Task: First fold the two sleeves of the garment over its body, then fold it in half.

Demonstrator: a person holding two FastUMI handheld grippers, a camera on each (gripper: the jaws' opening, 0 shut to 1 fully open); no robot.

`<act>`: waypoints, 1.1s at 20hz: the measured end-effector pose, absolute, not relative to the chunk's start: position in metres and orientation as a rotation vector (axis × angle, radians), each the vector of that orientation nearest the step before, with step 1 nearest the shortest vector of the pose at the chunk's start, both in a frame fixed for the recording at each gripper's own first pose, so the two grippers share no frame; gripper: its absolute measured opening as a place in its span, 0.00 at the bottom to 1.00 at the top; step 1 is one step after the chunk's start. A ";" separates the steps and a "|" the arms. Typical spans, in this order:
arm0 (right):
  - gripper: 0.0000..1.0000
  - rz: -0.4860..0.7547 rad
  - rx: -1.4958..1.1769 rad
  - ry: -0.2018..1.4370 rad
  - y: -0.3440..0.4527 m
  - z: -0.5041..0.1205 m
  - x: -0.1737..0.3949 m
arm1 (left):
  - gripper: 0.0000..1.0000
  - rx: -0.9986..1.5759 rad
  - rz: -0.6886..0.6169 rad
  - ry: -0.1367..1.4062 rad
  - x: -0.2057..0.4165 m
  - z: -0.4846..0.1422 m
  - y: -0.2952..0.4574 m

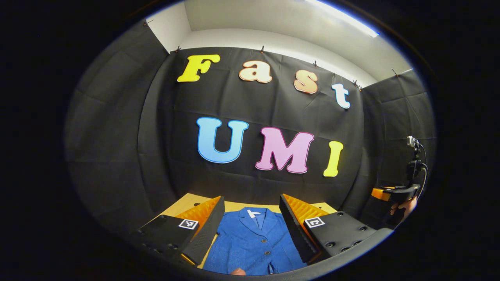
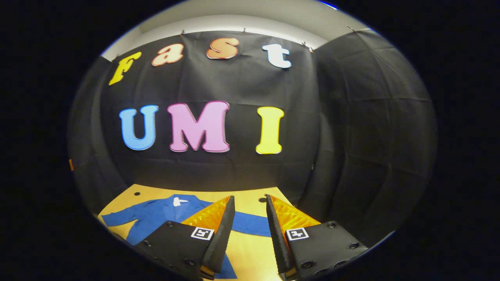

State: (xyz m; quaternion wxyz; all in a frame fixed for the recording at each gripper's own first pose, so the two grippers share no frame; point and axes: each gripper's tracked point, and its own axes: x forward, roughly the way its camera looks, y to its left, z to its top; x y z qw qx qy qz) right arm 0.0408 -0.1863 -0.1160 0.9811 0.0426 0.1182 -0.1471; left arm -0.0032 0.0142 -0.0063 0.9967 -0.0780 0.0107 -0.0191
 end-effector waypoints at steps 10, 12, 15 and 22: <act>0.53 -0.415 0.187 0.624 -0.303 -0.324 0.097 | 0.81 -0.208 -0.044 0.137 0.083 -0.017 -0.047; 0.53 -0.428 0.168 0.710 -0.325 -0.365 0.103 | 0.81 -0.188 -0.036 0.132 0.106 -0.012 -0.059; 0.54 -0.454 0.165 0.869 -0.353 -0.422 0.103 | 0.81 -0.161 -0.036 0.138 0.133 -0.014 -0.082; 0.55 -0.452 0.258 1.070 -0.359 -0.484 0.089 | 0.81 -0.148 -0.062 0.198 0.166 -0.028 -0.115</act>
